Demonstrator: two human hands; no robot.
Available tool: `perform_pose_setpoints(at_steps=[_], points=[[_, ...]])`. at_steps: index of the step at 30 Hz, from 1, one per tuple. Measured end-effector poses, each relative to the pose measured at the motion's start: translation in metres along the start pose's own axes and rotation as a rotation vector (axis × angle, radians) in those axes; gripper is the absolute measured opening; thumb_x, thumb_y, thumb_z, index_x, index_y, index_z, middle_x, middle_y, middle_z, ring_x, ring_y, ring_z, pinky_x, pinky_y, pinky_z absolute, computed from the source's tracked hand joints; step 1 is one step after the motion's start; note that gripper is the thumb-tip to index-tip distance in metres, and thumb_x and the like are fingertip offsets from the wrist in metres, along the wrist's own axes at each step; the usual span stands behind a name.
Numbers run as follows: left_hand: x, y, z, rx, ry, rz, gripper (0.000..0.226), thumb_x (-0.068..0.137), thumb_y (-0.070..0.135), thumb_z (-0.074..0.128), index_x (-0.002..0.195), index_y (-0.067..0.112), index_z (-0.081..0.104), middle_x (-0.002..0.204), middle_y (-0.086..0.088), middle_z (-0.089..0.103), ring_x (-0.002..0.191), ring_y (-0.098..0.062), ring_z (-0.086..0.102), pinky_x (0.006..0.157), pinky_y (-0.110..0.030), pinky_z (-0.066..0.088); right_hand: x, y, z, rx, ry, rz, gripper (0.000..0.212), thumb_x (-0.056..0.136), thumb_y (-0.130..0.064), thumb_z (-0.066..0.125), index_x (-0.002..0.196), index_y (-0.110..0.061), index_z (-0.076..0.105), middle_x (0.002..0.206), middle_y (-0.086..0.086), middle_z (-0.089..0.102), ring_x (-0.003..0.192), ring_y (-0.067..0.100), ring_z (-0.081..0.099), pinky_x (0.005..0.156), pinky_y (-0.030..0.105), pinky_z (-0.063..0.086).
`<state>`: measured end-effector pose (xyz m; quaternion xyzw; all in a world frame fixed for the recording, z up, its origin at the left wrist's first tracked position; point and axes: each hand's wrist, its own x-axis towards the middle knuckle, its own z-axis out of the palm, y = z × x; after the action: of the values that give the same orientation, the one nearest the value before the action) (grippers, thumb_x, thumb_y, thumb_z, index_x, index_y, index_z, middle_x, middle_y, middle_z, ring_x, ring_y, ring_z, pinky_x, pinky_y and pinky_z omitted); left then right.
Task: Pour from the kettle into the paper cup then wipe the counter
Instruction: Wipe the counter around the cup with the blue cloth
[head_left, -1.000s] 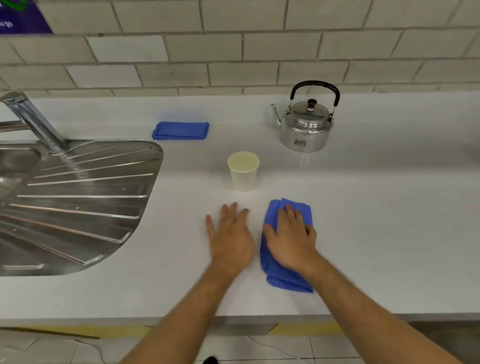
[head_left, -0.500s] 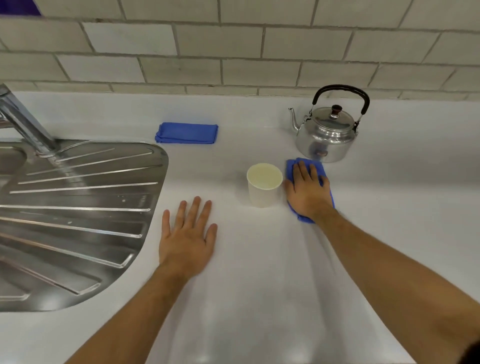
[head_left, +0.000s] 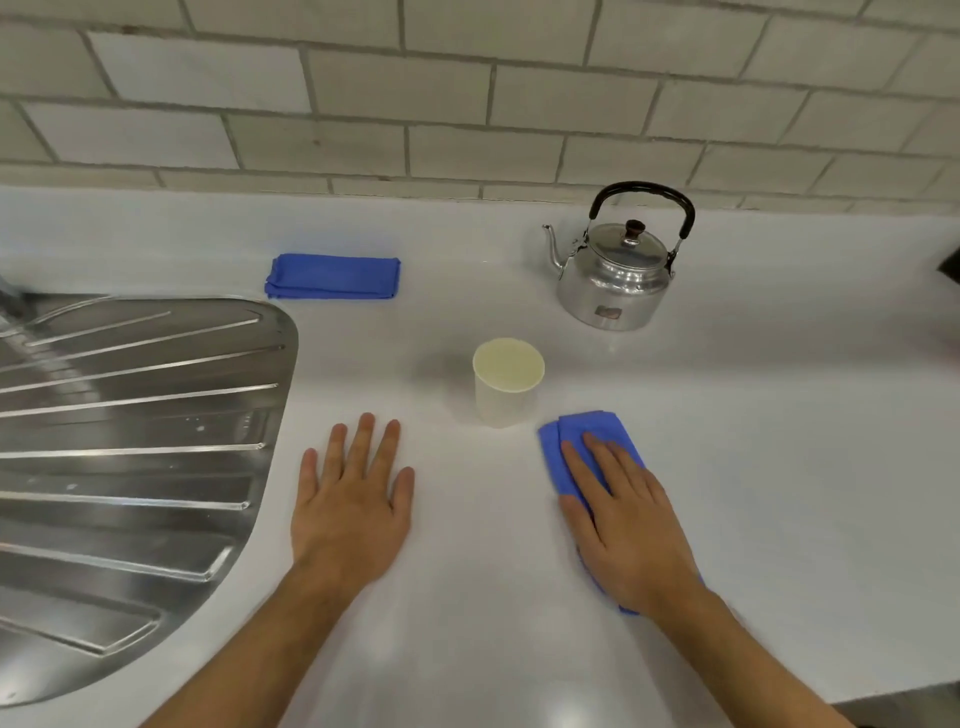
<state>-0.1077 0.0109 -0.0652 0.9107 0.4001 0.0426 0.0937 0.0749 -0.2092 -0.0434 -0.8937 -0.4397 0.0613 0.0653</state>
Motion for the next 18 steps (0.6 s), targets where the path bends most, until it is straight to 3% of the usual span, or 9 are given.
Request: perform_pose_setpoints(at_steps=[3, 8, 12, 14, 18], points=[[-0.001, -0.001, 0.0, 0.006, -0.007, 0.007, 0.06, 0.092, 0.053, -0.001, 0.148, 0.037, -0.016, 0.16, 0.009, -0.014, 0.148, -0.018, -0.013, 0.12, -0.043, -0.006, -0.011, 0.032, -0.004, -0.017, -0.019, 0.053, 0.065, 0.097, -0.058, 0.004, 0.157, -0.033, 0.006, 0.165, -0.01, 0.002, 0.153, 0.014, -0.003, 0.123, 0.035, 0.006], [-0.001, 0.001, 0.002, 0.018, 0.015, -0.004, 0.064, 0.086, 0.055, -0.012, 0.147, 0.039, -0.017, 0.16, 0.01, -0.015, 0.148, -0.017, -0.013, 0.119, -0.041, -0.008, 0.058, 0.072, -0.011, -0.038, 0.089, 0.375, 0.062, 0.101, -0.048, 0.023, 0.158, -0.025, 0.014, 0.166, 0.005, 0.014, 0.152, 0.031, 0.009, 0.12, 0.045, 0.015], [-0.002, 0.0, 0.002, 0.022, 0.015, -0.018, 0.065, 0.084, 0.057, -0.014, 0.147, 0.04, -0.017, 0.16, 0.011, -0.013, 0.148, -0.017, -0.011, 0.119, -0.041, -0.006, 0.129, 0.056, -0.019, 0.008, 0.092, 0.484, 0.066, 0.1, -0.049, 0.029, 0.156, -0.016, 0.02, 0.165, 0.011, 0.018, 0.149, 0.037, 0.013, 0.118, 0.048, 0.015], [-0.002, 0.001, 0.001, 0.023, 0.006, -0.017, 0.065, 0.084, 0.057, -0.013, 0.147, 0.04, -0.017, 0.16, 0.011, -0.014, 0.148, -0.016, -0.012, 0.119, -0.041, -0.007, 0.144, 0.033, -0.017, 0.003, 0.069, 0.423, 0.067, 0.1, -0.05, 0.029, 0.156, -0.015, 0.019, 0.165, 0.012, 0.017, 0.15, 0.038, 0.013, 0.119, 0.047, 0.013], [-0.001, 0.0, 0.0, 0.019, 0.001, -0.012, 0.064, 0.085, 0.058, -0.013, 0.146, 0.041, -0.018, 0.159, 0.011, -0.014, 0.148, -0.016, -0.013, 0.119, -0.041, -0.007, 0.113, 0.016, -0.009, -0.087, 0.044, 0.059, 0.06, 0.104, -0.044, 0.023, 0.158, -0.02, 0.014, 0.166, 0.004, 0.016, 0.151, 0.031, 0.013, 0.121, 0.043, 0.014]])
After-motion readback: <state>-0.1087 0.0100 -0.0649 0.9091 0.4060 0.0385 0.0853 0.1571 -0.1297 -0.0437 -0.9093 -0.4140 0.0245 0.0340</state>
